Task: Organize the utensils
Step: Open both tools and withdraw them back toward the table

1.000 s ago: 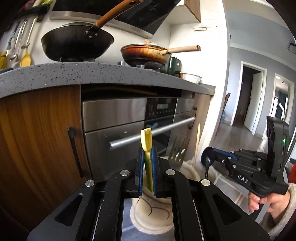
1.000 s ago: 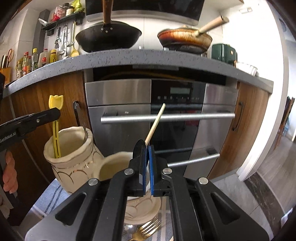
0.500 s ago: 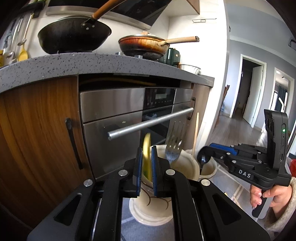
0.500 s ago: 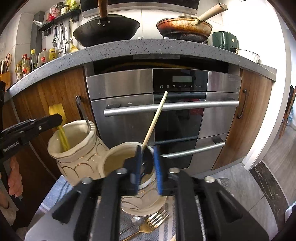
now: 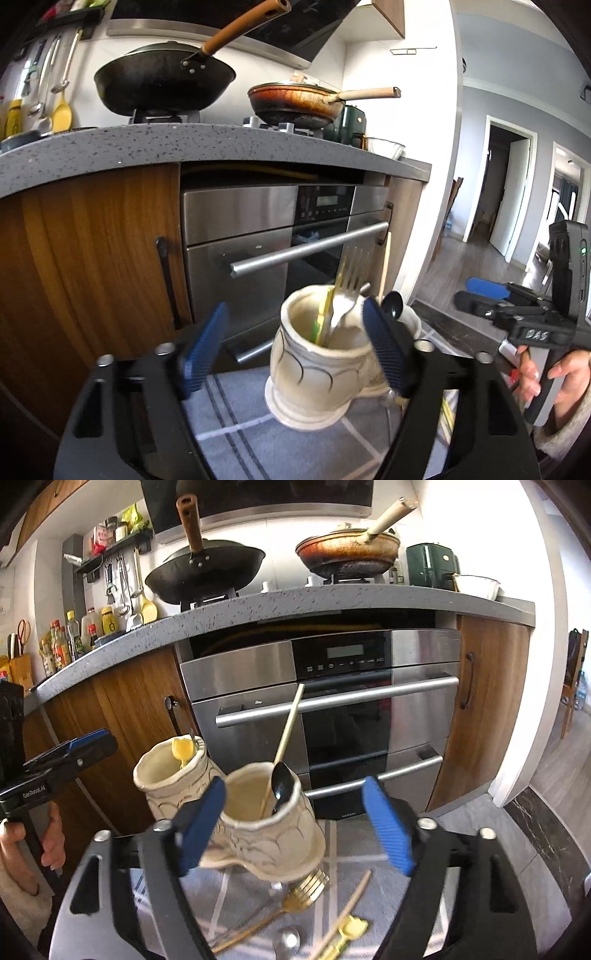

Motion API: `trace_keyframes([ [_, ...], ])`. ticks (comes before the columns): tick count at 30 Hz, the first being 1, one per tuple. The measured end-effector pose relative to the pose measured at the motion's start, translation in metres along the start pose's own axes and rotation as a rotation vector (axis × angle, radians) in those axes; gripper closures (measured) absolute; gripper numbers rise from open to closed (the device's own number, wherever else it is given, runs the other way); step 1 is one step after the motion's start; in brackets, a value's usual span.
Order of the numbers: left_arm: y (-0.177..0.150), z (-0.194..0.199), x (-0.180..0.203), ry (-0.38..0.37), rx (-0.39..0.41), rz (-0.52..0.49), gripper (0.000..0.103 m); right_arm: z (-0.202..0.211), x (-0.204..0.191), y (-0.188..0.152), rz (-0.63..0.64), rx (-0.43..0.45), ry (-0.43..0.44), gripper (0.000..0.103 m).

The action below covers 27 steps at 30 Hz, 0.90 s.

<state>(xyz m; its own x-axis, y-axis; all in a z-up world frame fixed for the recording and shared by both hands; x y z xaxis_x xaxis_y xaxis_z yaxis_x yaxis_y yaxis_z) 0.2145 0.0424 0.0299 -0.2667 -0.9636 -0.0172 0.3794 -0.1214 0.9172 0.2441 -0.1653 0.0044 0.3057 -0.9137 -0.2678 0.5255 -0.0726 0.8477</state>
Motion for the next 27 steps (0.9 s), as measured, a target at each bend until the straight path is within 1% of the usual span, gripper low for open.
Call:
trace_keyframes([
  [1, -0.002, 0.002, 0.001, 0.005, -0.004, -0.003, 0.019, 0.008, 0.006, -0.002, -0.008, 0.001, -0.011, 0.017],
  [2, -0.005, 0.005, 0.002, 0.011, -0.013, -0.008, 0.015, 0.013, 0.01, -0.004, -0.016, 0.002, -0.017, 0.014],
  [4, -0.01, 0.01, 0.005, 0.011, -0.021, -0.009, 0.011, 0.023, 0.02, -0.008, -0.039, 0.0, -0.03, 0.009],
  [6, -0.02, 0.014, 0.01, 0.011, -0.044, -0.006, 0.009, 0.033, 0.035, -0.016, -0.075, -0.013, -0.056, 0.006],
  [9, -0.035, 0.018, 0.016, 0.016, -0.072, -0.01, 0.007, 0.039, 0.055, -0.034, -0.112, -0.061, -0.095, 0.006],
  [11, -0.044, 0.021, 0.021, 0.008, -0.089, -0.013, 0.006, 0.042, 0.068, -0.052, -0.132, -0.11, -0.124, 0.006],
  [15, -0.071, 0.022, 0.04, -0.03, -0.125, -0.002, 0.006, 0.04, 0.085, -0.095, -0.127, -0.225, -0.18, 0.006],
  [17, -0.086, 0.019, 0.051, -0.057, -0.155, 0.011, 0.006, 0.04, 0.088, -0.112, -0.113, -0.256, -0.207, 0.006],
  [20, -0.105, 0.015, 0.065, -0.102, -0.195, 0.029, 0.006, 0.039, 0.089, -0.132, -0.107, -0.303, -0.214, 0.01],
  [23, -0.123, 0.008, 0.075, -0.117, -0.231, 0.022, 0.006, 0.036, 0.084, -0.151, -0.091, -0.357, -0.211, 0.02],
  [25, -0.133, 0.005, 0.08, -0.121, -0.254, 0.021, 0.006, 0.033, 0.08, -0.163, -0.082, -0.394, -0.213, 0.034],
  [26, -0.134, 0.003, 0.081, -0.124, -0.259, 0.02, 0.006, 0.031, 0.077, -0.167, -0.079, -0.41, -0.21, 0.037],
  [27, -0.136, 0.003, 0.083, -0.127, -0.262, 0.019, 0.006, 0.029, 0.075, -0.172, -0.079, -0.429, -0.207, 0.043],
])
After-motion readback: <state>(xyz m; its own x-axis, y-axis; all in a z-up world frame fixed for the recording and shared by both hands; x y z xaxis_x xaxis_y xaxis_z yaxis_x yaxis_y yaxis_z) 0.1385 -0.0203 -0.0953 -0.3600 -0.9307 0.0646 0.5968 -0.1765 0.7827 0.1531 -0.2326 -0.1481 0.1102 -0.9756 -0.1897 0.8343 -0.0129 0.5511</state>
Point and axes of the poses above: each gripper's, at about its wrist camera, not at the fingertips, and z roughly against the way its jaws point, x to its right, y to its top, the point moved 9 cm from there along -z, roughly the way its jaws point, and after that the axes turned 8 degrees about -z, right-handed, at the moved point
